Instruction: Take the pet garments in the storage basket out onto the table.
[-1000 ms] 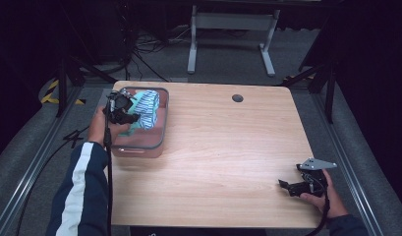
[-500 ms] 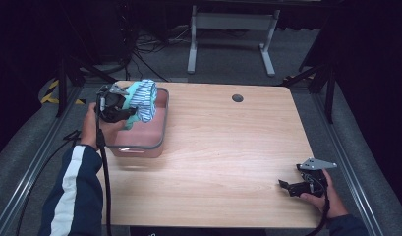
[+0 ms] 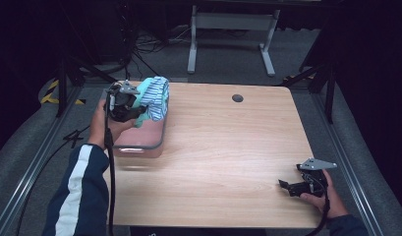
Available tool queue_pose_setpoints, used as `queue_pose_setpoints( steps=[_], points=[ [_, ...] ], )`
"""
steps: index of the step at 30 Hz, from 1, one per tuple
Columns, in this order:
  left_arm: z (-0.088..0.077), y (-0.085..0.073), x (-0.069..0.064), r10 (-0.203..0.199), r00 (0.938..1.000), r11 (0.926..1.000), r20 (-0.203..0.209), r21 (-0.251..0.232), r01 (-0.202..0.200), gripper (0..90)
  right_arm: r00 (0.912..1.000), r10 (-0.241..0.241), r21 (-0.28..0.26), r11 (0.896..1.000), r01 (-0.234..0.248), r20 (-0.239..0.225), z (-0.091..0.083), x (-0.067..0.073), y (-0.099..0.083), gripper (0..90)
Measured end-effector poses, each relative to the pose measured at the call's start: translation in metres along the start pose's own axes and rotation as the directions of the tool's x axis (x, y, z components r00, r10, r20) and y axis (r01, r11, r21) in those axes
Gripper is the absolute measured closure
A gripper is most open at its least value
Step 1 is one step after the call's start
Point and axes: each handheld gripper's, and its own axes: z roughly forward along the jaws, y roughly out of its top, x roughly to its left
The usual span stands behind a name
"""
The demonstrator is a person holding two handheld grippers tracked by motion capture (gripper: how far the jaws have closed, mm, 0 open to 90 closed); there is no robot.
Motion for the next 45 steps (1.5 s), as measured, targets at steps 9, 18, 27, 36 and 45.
queue_pose_setpoints(
  steps=[9,18,27,36,45],
  points=[
    [0.004,0.014,-0.023,0.057,0.9969,0.9982,0.054,-0.023,-0.056,81.4,1.0000,0.000,0.000,1.000,0.000,0.000,0.000,0.000,0.000,0.5],
    [0.016,0.029,-0.047,0.108,0.9881,0.9939,0.109,-0.034,-0.105,81.4,1.0000,0.000,0.000,1.000,0.000,0.000,0.000,0.000,0.000,0.5],
    [0.038,0.042,-0.072,0.154,0.9729,0.9881,0.173,-0.032,-0.150,81.3,1.0000,-0.002,0.001,1.000,0.002,0.000,0.000,0.000,0.000,0.5],
    [0.063,0.049,-0.099,0.192,0.9515,0.9805,0.240,-0.005,-0.197,81.3,1.0000,-0.002,0.001,1.000,0.002,0.000,0.000,0.000,0.000,0.5],
    [0.084,0.047,-0.117,0.204,0.9395,0.9751,0.275,0.028,-0.220,81.2,1.0000,-0.002,0.001,1.000,0.002,0.000,0.000,0.000,0.000,0.5]
  ],
)
